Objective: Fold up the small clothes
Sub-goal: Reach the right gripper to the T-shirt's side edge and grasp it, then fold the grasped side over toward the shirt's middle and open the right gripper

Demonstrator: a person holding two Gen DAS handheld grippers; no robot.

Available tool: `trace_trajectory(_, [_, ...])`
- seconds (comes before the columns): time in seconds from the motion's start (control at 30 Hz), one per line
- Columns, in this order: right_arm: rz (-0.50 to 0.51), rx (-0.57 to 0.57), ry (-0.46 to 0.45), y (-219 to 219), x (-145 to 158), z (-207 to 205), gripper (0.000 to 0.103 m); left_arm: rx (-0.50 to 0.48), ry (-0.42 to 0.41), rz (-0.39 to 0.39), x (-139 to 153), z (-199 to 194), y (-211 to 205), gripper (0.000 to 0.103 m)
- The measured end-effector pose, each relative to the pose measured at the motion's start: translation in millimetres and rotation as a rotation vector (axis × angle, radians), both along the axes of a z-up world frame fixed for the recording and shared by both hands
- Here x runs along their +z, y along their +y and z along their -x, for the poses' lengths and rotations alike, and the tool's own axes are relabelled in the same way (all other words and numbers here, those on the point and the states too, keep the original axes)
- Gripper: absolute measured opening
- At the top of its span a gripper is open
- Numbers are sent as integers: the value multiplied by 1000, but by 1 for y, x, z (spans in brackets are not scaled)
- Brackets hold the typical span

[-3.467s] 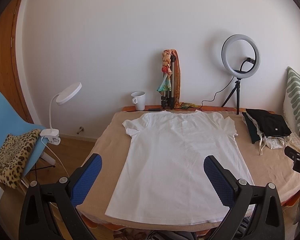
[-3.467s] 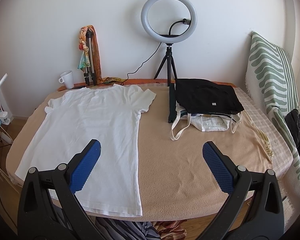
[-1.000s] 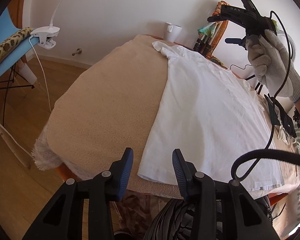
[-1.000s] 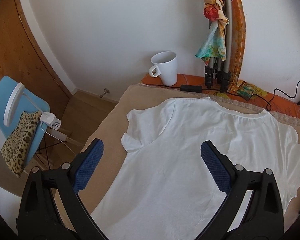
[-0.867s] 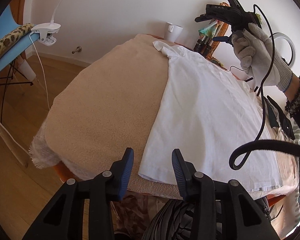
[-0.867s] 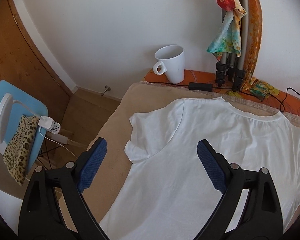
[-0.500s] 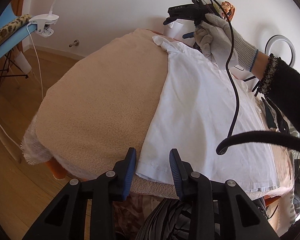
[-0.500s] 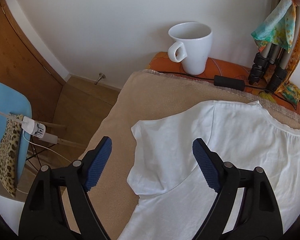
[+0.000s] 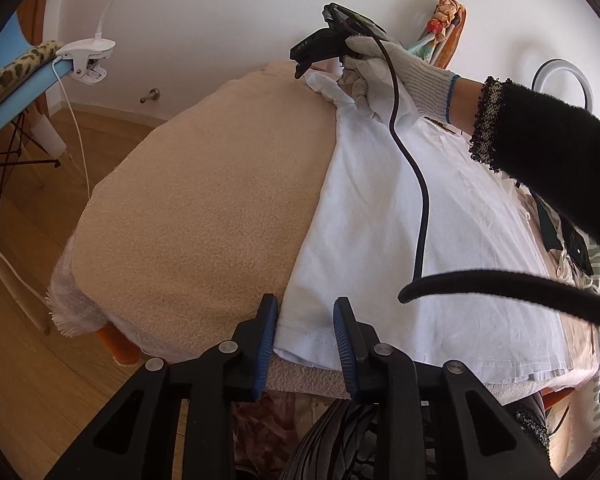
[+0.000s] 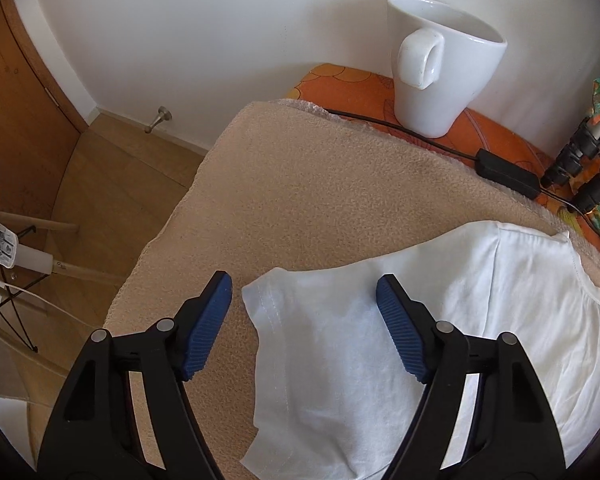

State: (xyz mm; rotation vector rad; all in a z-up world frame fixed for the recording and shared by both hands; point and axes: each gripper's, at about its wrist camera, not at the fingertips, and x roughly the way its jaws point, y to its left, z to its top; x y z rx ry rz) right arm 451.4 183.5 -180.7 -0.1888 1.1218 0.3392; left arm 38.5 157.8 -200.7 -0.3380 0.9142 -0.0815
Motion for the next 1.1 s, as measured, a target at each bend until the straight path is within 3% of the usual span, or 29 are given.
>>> trace_trajectory(0.2, [124, 39, -45, 17, -3, 0, 64, 13, 6, 4, -3, -5, 5, 7])
trace_trajectory(0.37, [173, 60, -64, 16, 3, -4, 14, 20, -4, 12, 1, -4, 6, 0])
trace_trajectory(0.57, [81, 29, -79, -12, 27, -9, 8, 6, -59, 4, 18, 1, -1, 0])
trace_trajectory(0.7, [26, 10, -86, -33, 39, -10, 7, -24, -91, -41, 32, 4, -13, 0])
trace_trajectory(1.1, [-88, -55, -135, -116, 78, 6, 7, -176, -143, -47, 62, 10, -59, 0])
